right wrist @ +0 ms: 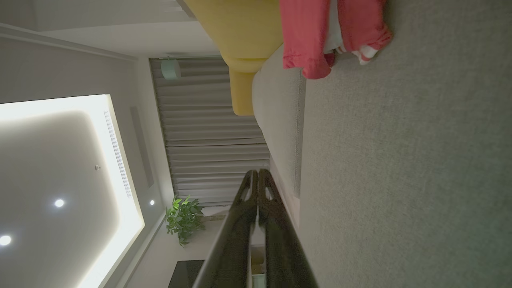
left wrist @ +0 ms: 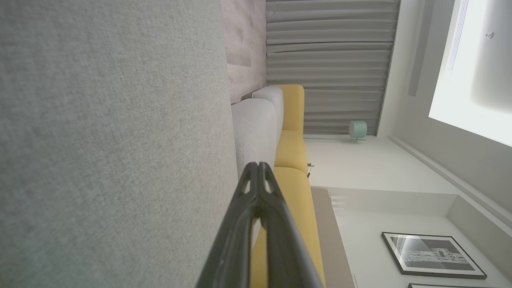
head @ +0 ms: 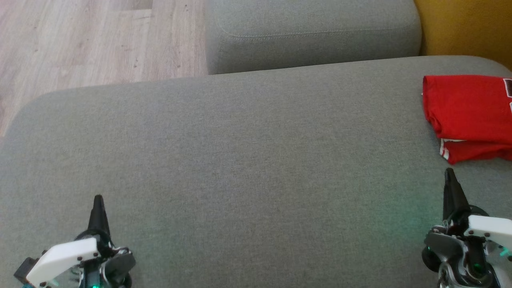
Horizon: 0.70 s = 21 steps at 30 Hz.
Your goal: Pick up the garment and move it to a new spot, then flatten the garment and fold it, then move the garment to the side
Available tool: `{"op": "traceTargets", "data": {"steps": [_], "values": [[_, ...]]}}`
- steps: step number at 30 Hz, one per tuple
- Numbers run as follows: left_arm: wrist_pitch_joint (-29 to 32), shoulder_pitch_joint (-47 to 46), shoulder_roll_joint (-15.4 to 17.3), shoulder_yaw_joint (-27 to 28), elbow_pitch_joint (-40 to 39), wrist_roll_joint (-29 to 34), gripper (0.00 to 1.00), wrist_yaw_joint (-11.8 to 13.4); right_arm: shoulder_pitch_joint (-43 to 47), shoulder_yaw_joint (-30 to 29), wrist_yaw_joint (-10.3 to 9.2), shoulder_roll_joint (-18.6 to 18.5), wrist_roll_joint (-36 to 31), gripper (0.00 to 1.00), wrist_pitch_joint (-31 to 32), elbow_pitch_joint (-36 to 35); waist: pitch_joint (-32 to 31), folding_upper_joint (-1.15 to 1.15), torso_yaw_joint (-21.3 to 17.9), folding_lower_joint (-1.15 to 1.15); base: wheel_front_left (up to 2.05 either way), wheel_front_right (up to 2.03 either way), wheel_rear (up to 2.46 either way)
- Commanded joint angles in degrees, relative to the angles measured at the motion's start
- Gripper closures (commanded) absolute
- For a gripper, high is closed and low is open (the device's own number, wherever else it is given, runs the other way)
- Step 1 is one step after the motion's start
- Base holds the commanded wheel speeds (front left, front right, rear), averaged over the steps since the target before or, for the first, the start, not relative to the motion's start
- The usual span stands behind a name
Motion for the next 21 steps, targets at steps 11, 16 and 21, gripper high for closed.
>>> {"op": "traceTargets", "data": {"steps": [11, 16, 21], "values": [[0.4, -2.9, 0.4, 2.3, -1.6, 0.4, 1.0, -0.4, -2.8, 0.9, 0.45, -0.6, 0.1, 1.0, 0.6, -2.1, 0.0, 0.0, 0.0, 0.0, 0.0, 0.0, 0.0], [0.5, -2.9, 0.4, 2.4, -1.6, 0.4, 1.0, -0.4, -2.8, 0.8, 0.45, -0.6, 0.0, 1.0, 0.6, -2.1, 0.0, 0.0, 0.0, 0.0, 0.0, 0.0, 0.0], [0.5, -2.9, 0.3, 2.4, -1.6, 0.5, 1.0, -0.4, -2.8, 0.8, 0.45, -0.6, 0.0, 1.0, 0.6, -2.1, 0.0, 0.0, 0.0, 0.0, 0.0, 0.0, 0.0]]}}
